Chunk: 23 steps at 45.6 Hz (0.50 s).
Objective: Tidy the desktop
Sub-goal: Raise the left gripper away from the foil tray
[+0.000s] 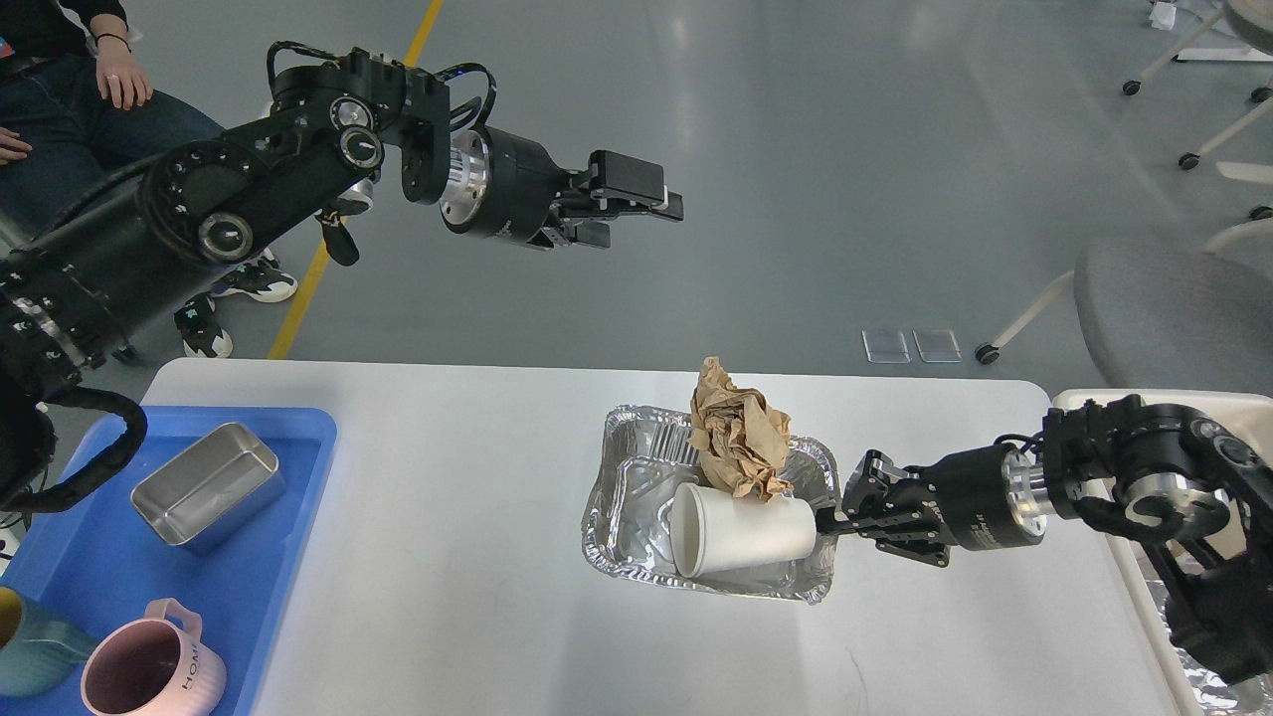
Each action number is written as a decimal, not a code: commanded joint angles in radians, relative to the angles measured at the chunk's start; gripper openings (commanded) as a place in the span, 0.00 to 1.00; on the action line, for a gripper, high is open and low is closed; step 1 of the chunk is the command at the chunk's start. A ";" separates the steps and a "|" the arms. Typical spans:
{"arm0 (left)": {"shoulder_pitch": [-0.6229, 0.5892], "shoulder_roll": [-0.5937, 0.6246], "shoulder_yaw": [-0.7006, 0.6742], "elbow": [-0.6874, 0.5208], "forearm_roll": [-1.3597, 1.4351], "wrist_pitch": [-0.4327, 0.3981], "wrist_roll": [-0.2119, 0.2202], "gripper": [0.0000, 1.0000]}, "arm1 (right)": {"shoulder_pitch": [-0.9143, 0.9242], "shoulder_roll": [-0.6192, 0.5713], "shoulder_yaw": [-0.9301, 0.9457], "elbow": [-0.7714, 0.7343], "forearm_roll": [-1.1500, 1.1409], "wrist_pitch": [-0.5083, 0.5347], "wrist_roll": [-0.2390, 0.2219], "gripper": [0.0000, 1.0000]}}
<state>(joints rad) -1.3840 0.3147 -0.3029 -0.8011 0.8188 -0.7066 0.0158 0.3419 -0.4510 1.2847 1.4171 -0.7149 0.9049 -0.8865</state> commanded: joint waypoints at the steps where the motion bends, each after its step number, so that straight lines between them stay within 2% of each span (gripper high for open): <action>1: 0.025 0.052 -0.010 0.000 -0.081 0.051 -0.011 0.97 | -0.001 0.000 0.004 0.000 -0.001 0.000 0.000 0.00; 9: 0.095 0.112 -0.137 -0.001 -0.211 0.098 -0.042 0.97 | -0.003 -0.002 0.007 0.000 -0.002 0.000 0.000 0.00; 14: 0.129 0.116 -0.252 0.054 -0.346 0.114 -0.040 0.97 | -0.004 -0.002 0.016 -0.003 -0.002 0.000 0.000 0.00; 23: 0.266 0.103 -0.475 0.151 -0.665 0.137 -0.028 0.97 | -0.009 -0.005 0.065 -0.004 -0.002 -0.015 0.000 0.00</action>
<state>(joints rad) -1.1893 0.4232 -0.6708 -0.6910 0.3020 -0.5784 -0.0162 0.3376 -0.4531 1.3175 1.4143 -0.7164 0.9019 -0.8865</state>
